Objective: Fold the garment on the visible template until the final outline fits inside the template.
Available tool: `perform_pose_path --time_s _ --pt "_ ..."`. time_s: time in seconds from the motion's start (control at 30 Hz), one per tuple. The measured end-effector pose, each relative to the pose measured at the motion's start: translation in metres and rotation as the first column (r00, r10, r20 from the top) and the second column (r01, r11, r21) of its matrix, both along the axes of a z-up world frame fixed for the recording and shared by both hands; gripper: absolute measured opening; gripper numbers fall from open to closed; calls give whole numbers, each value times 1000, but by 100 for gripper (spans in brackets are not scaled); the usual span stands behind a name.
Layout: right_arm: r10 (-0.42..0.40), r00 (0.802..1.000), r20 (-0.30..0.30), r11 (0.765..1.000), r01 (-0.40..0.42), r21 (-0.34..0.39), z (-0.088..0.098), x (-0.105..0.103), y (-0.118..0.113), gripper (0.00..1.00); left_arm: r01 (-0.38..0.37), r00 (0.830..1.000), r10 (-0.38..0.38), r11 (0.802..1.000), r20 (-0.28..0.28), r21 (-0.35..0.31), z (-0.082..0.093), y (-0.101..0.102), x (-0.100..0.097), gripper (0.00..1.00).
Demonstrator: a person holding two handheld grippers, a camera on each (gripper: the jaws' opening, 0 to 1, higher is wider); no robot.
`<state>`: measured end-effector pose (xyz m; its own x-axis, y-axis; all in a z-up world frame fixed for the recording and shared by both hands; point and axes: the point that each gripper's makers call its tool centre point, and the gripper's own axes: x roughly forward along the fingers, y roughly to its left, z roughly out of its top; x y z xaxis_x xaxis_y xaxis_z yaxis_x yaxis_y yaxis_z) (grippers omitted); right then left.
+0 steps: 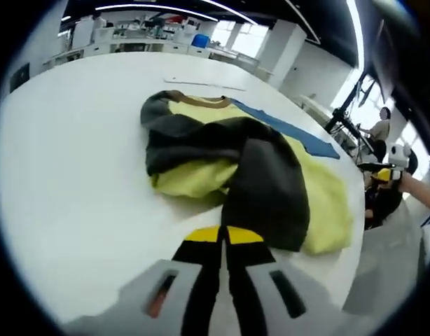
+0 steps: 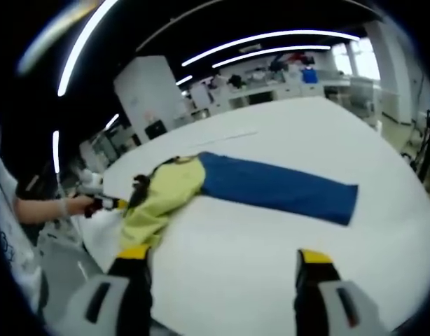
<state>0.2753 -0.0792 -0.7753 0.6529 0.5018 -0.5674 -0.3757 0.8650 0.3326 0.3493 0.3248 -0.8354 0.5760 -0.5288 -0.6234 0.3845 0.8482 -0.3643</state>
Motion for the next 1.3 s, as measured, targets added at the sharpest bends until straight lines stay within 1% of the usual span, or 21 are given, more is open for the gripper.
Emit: perform_pose_path --time_s 0.1,0.17,0.27,0.37,0.4,0.43,0.47,0.57,0.67,0.7,0.73,0.8,0.83,0.87,0.9,0.97,1.0,1.03,1.13,1.23,1.3 --pt "2 1000 0 1000 -2 3 1 0 2 84 -16 1000 16 1000 9 -15 10 7 -2 0" --pt "5 1000 1 1000 -5 -2 2 1 2 83 -22 999 23 1000 23 -13 15 19 -1 0" --pt "11 1000 6 1000 -11 -4 6 1 6 83 -44 998 44 999 42 -10 26 32 -7 0" --pt "19 1000 12 1000 -19 -9 10 2 10 83 -67 996 67 998 63 0 35 57 -9 0" --pt "21 1000 13 1000 -21 -10 11 1 12 83 -73 995 72 997 66 2 38 59 -12 0" --pt "25 1000 15 1000 -25 -13 14 1 15 83 -81 994 80 997 73 7 42 67 -14 0" --pt "27 999 17 1000 -27 -13 15 0 17 83 -83 994 82 997 74 9 42 70 -13 0" --pt "31 999 23 999 -30 -16 19 -2 20 83 -104 991 102 994 84 27 47 96 -14 0" --pt "27 999 28 1000 -27 -15 24 -6 25 83 -125 989 121 991 89 47 52 115 -19 0" --pt "25 999 28 1000 -25 -16 25 -7 27 83 -130 988 125 990 89 53 53 120 -20 0" --pt "24 999 29 1000 -23 -17 27 -10 29 83 -136 988 130 989 87 60 52 135 -18 0" --pt "21 999 30 1000 -20 -20 28 -12 28 83 -148 986 142 986 85 71 53 151 -18 0" --pt "14 999 35 1000 -13 -25 33 -15 33 83 -157 985 150 985 80 79 53 163 -18 0" --pt "9 999 37 1000 -8 -26 34 -16 34 83 -160 985 154 983 81 84 56 162 -20 0" --pt "-9 999 38 1000 10 -26 37 -17 35 83 -172 983 165 980 78 96 57 172 -21 0" --pt "-29 999 46 999 30 -28 42 -21 39 82 -194 980 186 974 74 121 55 198 -16 0" --pt "-35 998 49 999 36 -26 45 -22 41 82 -199 979 191 972 75 128 56 200 -18 0" --pt "-38 998 46 999 39 -21 49 -25 49 82 -206 977 198 970 74 127 56 211 -16 0" --pt "-39 999 37 998 40 -41 47 -28 55 83 -216 975 208 967 72 132 51 238 -4 0" --pt "-54 998 35 997 56 -44 48 -28 62 83 -219 975 210 965 76 142 53 246 -3 0" --pt "-62 997 38 997 63 -46 50 -28 68 84 -224 973 215 964 79 142 55 246 -3 0"
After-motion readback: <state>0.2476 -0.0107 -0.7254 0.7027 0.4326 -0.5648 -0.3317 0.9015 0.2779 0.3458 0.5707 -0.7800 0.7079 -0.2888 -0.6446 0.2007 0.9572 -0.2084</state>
